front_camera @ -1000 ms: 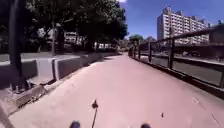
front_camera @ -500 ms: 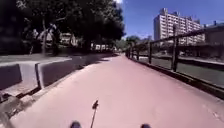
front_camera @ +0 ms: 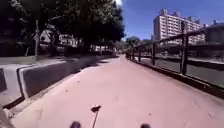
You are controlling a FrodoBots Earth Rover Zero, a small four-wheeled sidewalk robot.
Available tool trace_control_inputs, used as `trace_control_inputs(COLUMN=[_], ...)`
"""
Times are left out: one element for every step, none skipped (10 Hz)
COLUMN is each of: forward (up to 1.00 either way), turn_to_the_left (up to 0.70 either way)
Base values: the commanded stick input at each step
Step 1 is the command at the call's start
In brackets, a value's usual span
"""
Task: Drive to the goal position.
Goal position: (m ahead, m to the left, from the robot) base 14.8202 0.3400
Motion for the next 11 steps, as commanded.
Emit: trace_control_inputs(forward=[0.85, 0.85, 0.85, 0.85, 0.85, 0.85, 0.85, 0.85, 0.85, 0.85, 0.85], turn_to_the_left=[-0.34, 0.00, 0.00, 0.00, 0.00, 0.00, 0.00, 0.00, 0.00, 0.00, -0.01])
